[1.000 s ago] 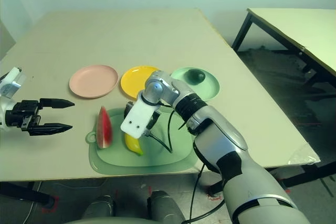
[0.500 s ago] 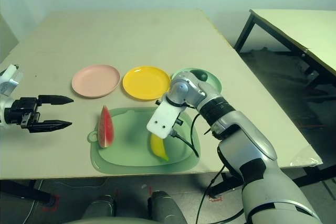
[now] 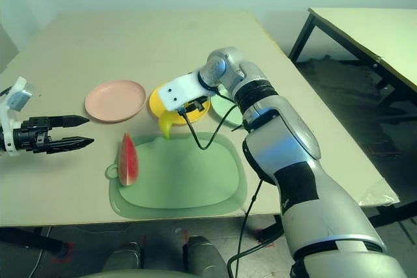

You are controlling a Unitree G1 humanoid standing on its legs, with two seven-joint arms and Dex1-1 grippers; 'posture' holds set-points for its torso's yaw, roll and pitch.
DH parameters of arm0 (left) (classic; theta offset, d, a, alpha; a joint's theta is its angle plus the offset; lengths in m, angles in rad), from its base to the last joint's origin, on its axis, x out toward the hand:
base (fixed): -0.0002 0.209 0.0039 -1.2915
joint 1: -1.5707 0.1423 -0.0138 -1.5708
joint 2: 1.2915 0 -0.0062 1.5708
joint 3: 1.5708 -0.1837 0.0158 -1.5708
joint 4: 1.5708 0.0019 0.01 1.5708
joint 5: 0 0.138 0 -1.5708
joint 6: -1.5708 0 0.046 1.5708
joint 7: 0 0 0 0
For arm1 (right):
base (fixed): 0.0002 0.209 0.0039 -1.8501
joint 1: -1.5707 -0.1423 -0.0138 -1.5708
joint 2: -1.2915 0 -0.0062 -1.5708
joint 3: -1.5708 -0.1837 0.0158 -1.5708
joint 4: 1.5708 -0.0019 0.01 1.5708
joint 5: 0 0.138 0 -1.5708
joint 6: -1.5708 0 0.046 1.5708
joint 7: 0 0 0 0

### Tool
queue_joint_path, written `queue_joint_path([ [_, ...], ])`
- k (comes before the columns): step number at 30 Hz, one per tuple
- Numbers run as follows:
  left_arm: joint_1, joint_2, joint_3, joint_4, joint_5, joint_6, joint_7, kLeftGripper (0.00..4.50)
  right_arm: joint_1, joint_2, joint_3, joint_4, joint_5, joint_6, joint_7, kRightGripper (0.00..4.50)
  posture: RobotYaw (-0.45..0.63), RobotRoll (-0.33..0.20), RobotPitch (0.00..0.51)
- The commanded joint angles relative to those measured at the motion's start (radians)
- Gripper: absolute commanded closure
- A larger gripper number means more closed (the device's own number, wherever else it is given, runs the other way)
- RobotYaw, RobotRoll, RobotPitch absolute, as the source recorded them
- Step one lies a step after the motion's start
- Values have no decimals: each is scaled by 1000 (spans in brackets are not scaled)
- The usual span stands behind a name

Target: Place the fruits into color-matched plates.

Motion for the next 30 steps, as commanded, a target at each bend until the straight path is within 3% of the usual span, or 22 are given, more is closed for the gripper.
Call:
queue_joint_path([
  [1,6,14,11,-9,15,10,20,0,-16,30,-28,39,-21,77,-92,2927,-41,0,56],
  [13,46,28,16,-50,10,3,18,0,24,58,-39,73,-73,207,-230,2927,-27,0,64],
  [14,44,27,15,-50,11,2,17,0,30,58,-43,73,-74,207,-230,2191,-30,0,64],
  [20,38,26,10,-44,15,-7,12,0,41,47,-48,69,-85,190,-237,134,-38,0,66],
  [25,26,20,-10,-21,39,-50,-5,0,28,28,-79,59,-65,165,-229,24,-46,0,68],
  [30,14,13,-22,10,67,-112,-24,0,20,-6,-251,21,99,185,-125,24,-47,0,72],
])
